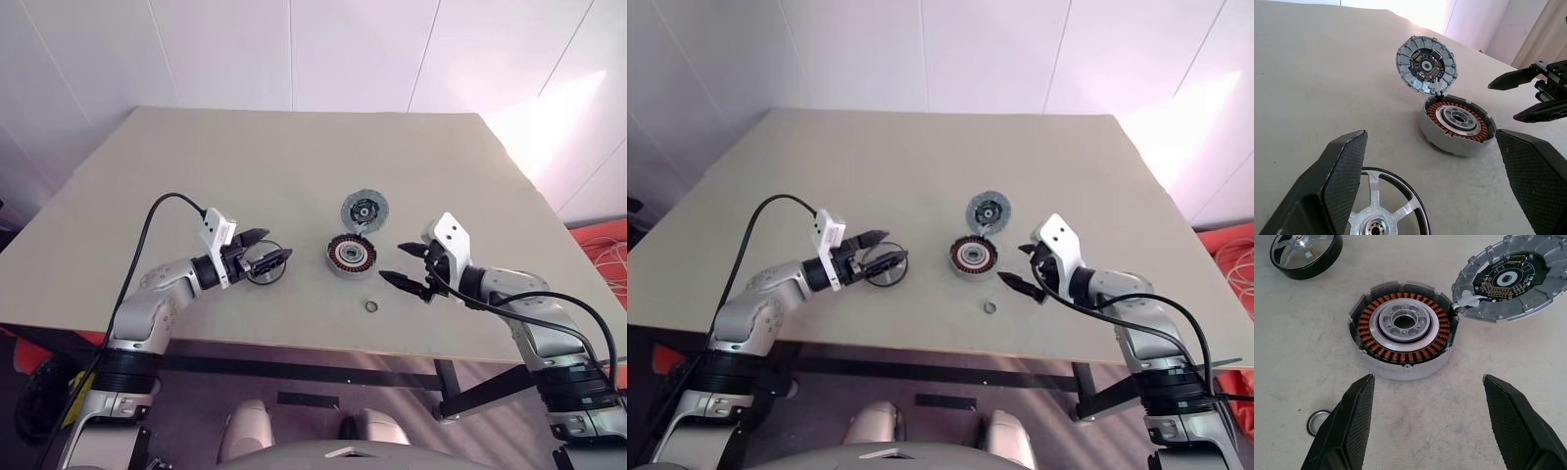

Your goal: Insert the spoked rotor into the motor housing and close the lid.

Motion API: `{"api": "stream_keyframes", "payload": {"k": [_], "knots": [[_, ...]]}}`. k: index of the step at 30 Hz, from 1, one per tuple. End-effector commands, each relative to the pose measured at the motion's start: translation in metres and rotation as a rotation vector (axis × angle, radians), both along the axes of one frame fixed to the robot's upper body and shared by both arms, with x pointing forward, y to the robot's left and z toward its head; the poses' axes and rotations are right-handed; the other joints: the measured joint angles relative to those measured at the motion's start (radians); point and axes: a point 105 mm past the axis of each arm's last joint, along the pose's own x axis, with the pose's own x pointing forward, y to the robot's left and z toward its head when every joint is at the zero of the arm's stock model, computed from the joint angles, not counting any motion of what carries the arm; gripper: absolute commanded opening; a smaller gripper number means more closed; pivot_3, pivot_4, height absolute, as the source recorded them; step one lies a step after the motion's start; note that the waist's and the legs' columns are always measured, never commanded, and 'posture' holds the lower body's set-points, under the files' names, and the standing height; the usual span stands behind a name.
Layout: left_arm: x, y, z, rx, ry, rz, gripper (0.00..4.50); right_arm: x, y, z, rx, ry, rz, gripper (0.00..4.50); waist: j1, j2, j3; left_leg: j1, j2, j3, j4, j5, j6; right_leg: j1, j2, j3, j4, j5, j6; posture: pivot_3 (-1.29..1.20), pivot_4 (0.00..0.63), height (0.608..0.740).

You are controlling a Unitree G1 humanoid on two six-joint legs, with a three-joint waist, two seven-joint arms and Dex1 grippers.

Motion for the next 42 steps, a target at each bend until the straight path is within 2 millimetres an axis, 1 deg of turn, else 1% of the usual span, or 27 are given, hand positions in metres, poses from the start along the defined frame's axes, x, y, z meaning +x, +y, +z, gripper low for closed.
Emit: {"api": "stream_keyframes", "payload": {"k": [1, 5, 11, 15, 19, 25, 29, 38, 42], "knots": [[0.001, 0.002, 0.014, -0.009, -0.05, -0.002, 4.48, -0.005, 0.011, 0.006, 0.018, -0.018, 0.047, 3.99, 0.0, 0.0, 0.0, 0.0, 0.0, 0.0, 0.0, 0.0, 0.0, 0.0, 0.0, 0.0, 0.0, 0.0, 0.0, 0.0, 0.0, 0.74], [-0.001, 0.004, 0.013, -0.004, -0.045, -0.002, 4.48, -0.012, 0.016, 0.001, 0.024, 0.008, 0.062, 3.99, 0.0, 0.0, 0.0, 0.0, 0.0, 0.0, 0.0, 0.0, 0.0, 0.0, 0.0, 0.0, 0.0, 0.0, 0.0, 0.0, 0.0, 0.74], [-0.001, 0.006, 0.013, 0.009, -0.039, -0.004, 4.48, -0.027, 0.012, -0.021, -0.041, 0.073, 0.073, 3.99, 0.0, 0.0, 0.0, 0.0, 0.0, 0.0, 0.0, 0.0, 0.0, 0.001, 0.0, 0.0, 0.0, 0.0, 0.0, 0.0, 0.0, 0.74], [-0.001, 0.009, 0.013, 0.016, -0.034, -0.005, 4.48, -0.033, 0.016, -0.024, -0.043, 0.088, 0.086, 3.99, 0.0, 0.0, 0.0, 0.0, 0.0, 0.0, 0.0, 0.0, 0.0, 0.001, 0.0, 0.0, 0.0, 0.0, 0.0, 0.0, 0.0, 0.74], [-0.001, 0.01, 0.013, 0.021, -0.03, -0.008, 4.48, -0.044, 0.015, -0.033, -0.075, 0.115, 0.111, 3.99, 0.0, 0.0, 0.0, 0.0, 0.0, 0.0, 0.0, 0.0, 0.0, 0.001, 0.0, 0.0, 0.0, 0.0, 0.0, 0.0, 0.0, 0.74], [-0.002, 0.011, 0.012, 0.029, -0.022, -0.015, 4.48, -0.057, 0.024, -0.03, -0.044, 0.122, 0.157, 3.99, 0.001, 0.0, 0.0, 0.0, 0.0, 0.0, -0.001, 0.0, 0.0, 0.002, 0.0, 0.0, -0.001, -0.001, 0.001, 0.0, 0.0, 0.74], [-0.001, 0.011, 0.013, 0.03, -0.022, -0.017, 4.48, -0.055, 0.025, -0.032, -0.046, 0.123, 0.151, 3.99, 0.0, 0.0, 0.0, 0.001, 0.0, 0.0, -0.001, 0.0, 0.0, 0.003, 0.0, 0.0, -0.001, -0.001, 0.001, 0.0, 0.0, 0.74], [-0.002, 0.01, 0.012, 0.026, -0.024, -0.013, 4.48, -0.047, 0.024, -0.028, -0.05, 0.101, 0.141, 3.99, 0.0, 0.0, 0.0, 0.002, 0.0, 0.0, -0.001, 0.0, 0.0, 0.003, 0.0, 0.0, -0.001, -0.001, 0.001, 0.0, 0.0, 0.74], [-0.002, 0.01, 0.012, 0.028, -0.025, -0.009, 4.48, -0.052, 0.024, -0.026, -0.024, 0.119, 0.159, 3.99, 0.0, 0.0, 0.0, 0.002, 0.0, 0.0, -0.001, 0.0, 0.0, 0.003, 0.0, 0.0, -0.002, -0.001, 0.001, 0.0, 0.0, 0.74]]}}
